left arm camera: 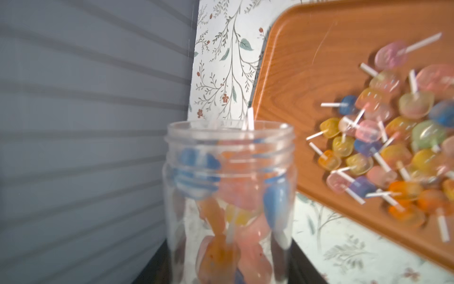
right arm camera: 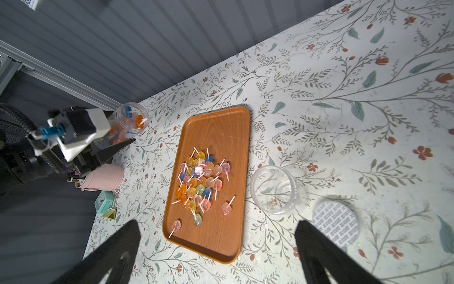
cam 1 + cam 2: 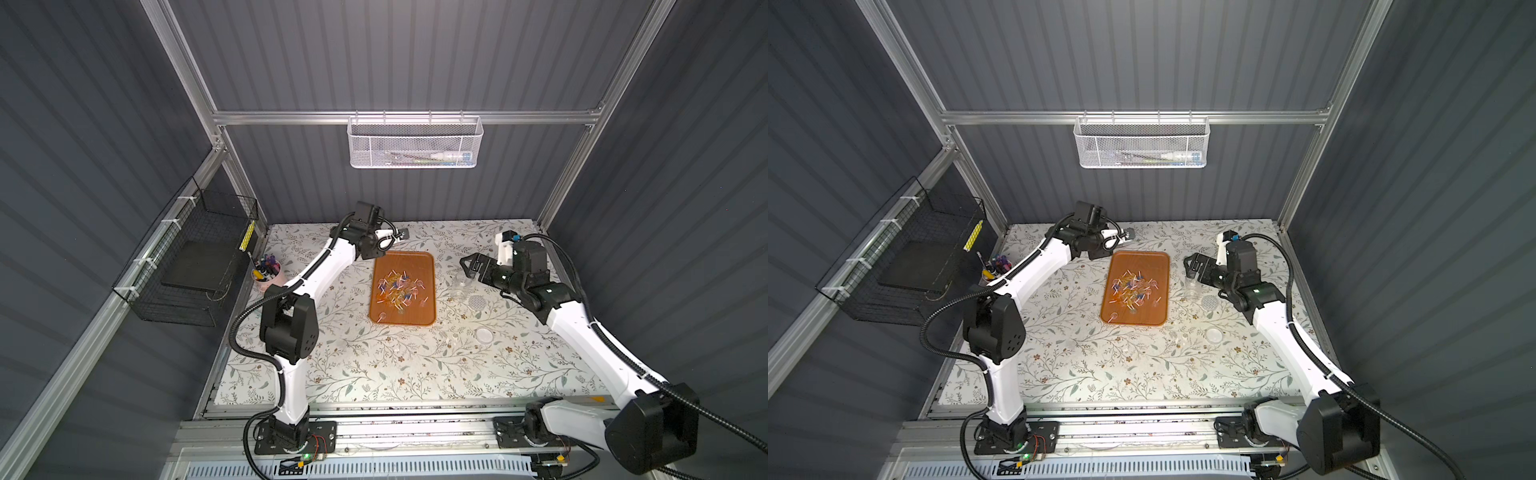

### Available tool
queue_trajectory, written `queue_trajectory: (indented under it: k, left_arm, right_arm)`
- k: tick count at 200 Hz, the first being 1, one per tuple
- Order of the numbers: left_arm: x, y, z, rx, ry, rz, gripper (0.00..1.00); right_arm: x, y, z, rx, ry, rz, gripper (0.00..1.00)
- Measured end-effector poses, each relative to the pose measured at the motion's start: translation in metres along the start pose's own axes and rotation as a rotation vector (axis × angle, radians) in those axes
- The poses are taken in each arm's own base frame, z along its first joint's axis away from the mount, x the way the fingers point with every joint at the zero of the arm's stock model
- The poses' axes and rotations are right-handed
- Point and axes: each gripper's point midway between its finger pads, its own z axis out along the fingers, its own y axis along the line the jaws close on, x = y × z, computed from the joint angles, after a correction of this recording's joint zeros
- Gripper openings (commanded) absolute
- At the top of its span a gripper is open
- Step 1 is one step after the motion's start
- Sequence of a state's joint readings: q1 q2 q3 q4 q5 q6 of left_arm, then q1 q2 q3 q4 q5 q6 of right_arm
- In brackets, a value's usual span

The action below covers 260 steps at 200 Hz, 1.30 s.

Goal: Pour the candies out of the jar
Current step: 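Pour the candies out of the jar onto the tray.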

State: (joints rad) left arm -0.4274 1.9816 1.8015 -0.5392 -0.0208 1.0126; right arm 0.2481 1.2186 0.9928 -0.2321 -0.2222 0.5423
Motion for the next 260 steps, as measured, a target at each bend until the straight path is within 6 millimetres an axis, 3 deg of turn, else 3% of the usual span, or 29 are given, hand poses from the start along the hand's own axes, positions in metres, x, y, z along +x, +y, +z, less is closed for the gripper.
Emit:
queue_trajectory:
  k: [22,43,82,142,165,211,260]
  left_arm:
    - [0.002,-0.017,0.003,0.09,-0.082,-0.187,0.0]
    - [-0.02,-0.031,0.0,0.184,-0.194,-0.315,0.0]
    - [-0.041,-0.034,-0.007,0.218,-0.26,-0.358,0.0]
    - [-0.025,-0.051,0.009,0.097,0.094,0.027,0.0]
    - [-0.004,-0.062,0.022,0.083,0.253,0.251,0.0]
    - [0.044,-0.055,0.047,0.044,0.554,0.617,0.0]
    - [0.044,-0.038,0.051,-0.001,0.626,0.786,0.0]
  right_arm:
    - [0.001,0.001,0.0,-0.006,0.003,0.002,0.99]
    - [0.001,0.002,0.0,-0.013,0.007,0.008,0.99]
    - [0.001,0.002,0.0,-0.012,0.006,0.008,0.99]
    - [0.0,0.003,0.0,-0.02,-0.001,0.011,0.99]
    - [-0.002,0.004,0.0,-0.025,-0.007,0.014,0.99]
    - [-0.001,0.004,0.0,-0.025,-0.008,0.017,0.99]
    - [0.0,0.003,0.001,-0.024,-0.006,0.019,0.99]
